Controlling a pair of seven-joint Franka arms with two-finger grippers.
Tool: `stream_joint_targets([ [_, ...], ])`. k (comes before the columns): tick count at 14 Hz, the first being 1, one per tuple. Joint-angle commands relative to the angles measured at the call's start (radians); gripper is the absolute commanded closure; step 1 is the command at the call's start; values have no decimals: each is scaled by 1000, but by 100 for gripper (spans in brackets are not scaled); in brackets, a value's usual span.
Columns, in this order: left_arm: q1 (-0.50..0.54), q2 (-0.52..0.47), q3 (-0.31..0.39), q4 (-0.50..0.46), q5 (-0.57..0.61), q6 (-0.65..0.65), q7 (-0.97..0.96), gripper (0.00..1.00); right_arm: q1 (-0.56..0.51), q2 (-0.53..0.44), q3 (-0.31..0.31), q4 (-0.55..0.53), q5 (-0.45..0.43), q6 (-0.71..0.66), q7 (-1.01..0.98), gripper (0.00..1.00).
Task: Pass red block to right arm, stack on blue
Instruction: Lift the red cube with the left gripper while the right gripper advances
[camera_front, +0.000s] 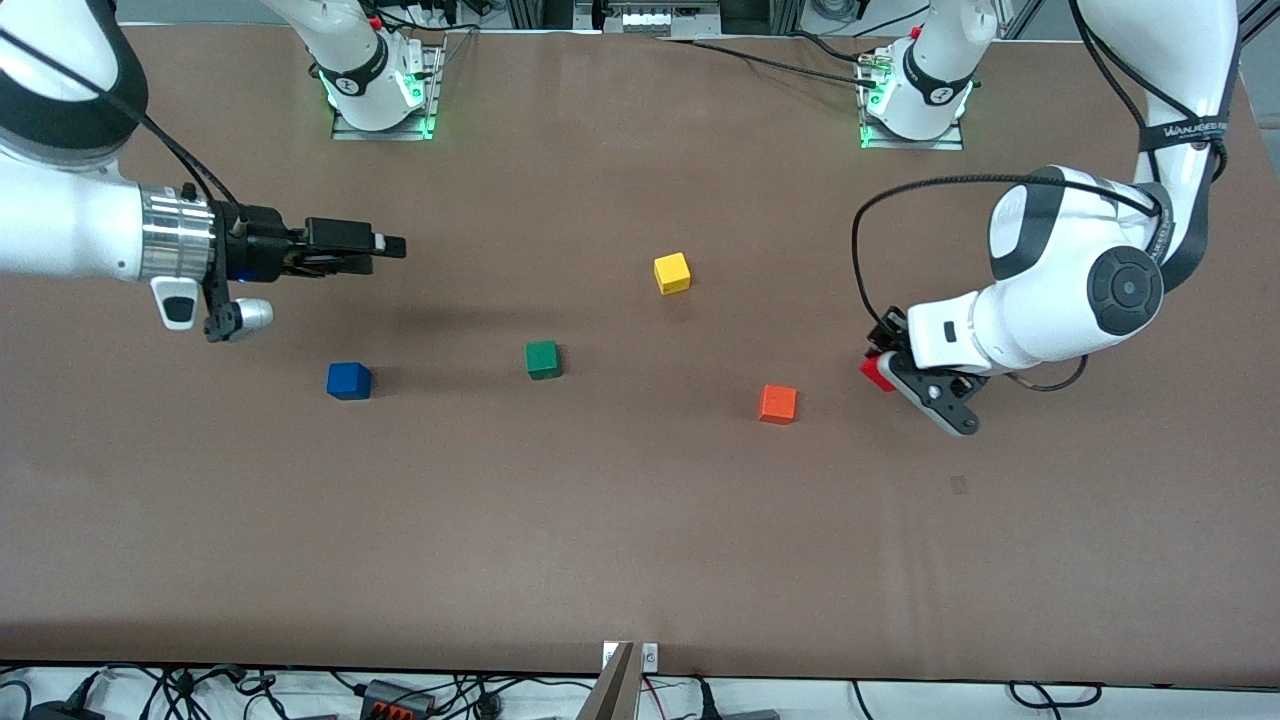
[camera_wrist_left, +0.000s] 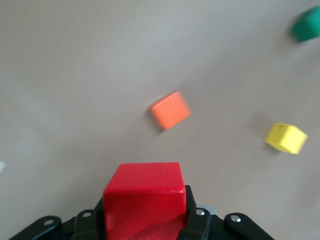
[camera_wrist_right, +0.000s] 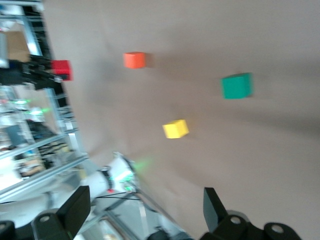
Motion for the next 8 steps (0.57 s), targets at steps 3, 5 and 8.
stream_joint_targets([
  [3,-1,42,-6,56,-362,-19,502,84,2,72,-5,2,195,-11,-116,0],
  [5,4,68,-32,51,-509,-20,751,84,3,81,-3,-1,235,-11,-150,0],
  [8,-2,96,-32,50,-704,-13,1000,85,26,102,-3,-4,345,-16,-180,0],
])
